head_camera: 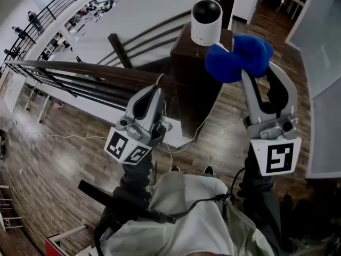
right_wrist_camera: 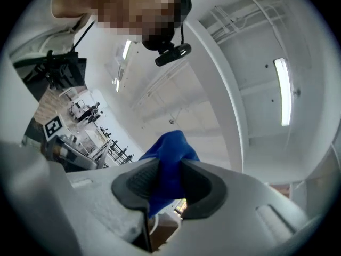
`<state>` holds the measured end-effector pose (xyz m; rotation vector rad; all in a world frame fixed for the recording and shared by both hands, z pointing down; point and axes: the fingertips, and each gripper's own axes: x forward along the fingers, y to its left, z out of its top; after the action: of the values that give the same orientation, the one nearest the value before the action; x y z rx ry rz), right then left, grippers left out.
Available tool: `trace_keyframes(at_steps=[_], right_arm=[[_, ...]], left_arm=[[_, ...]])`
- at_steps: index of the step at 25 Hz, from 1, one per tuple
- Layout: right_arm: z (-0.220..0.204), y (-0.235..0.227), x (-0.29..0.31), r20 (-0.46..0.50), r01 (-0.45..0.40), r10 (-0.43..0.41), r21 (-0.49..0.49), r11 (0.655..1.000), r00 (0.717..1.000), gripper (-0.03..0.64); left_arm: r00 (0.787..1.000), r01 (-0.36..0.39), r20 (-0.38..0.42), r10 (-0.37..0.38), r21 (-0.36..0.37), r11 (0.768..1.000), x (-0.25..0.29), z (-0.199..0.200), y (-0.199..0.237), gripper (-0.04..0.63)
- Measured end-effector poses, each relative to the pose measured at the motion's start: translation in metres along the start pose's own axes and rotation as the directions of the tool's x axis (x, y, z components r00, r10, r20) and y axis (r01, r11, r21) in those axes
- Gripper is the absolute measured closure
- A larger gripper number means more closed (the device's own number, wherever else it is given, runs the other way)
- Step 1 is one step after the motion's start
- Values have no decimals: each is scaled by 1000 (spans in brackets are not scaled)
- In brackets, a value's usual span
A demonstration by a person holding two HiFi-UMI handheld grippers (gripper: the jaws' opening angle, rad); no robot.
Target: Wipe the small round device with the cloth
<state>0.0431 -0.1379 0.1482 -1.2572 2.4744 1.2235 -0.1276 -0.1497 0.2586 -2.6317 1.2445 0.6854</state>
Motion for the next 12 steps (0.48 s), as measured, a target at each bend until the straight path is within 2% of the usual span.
trace_keyframes(at_steps=[3, 5, 8, 12], right_arm=[[5, -26, 42, -12, 1, -3, -107, 994, 1000, 499], [0, -33, 67, -54, -16, 8, -150, 989, 999, 500], [-24, -24, 87, -162, -60, 36, -144, 988, 986, 499], [-61, 11, 90, -270, -145, 111, -110, 983, 956, 500]], left_arm=[[1000, 16, 1, -16, 0, 1000, 9, 1, 0, 607], [1000, 27, -7, -27, 3, 1000, 16, 1, -1, 607], [999, 39, -10, -39, 23, 999, 28, 9, 3, 607], [999, 41, -8, -41, 64, 997, 42, 27, 19, 607]])
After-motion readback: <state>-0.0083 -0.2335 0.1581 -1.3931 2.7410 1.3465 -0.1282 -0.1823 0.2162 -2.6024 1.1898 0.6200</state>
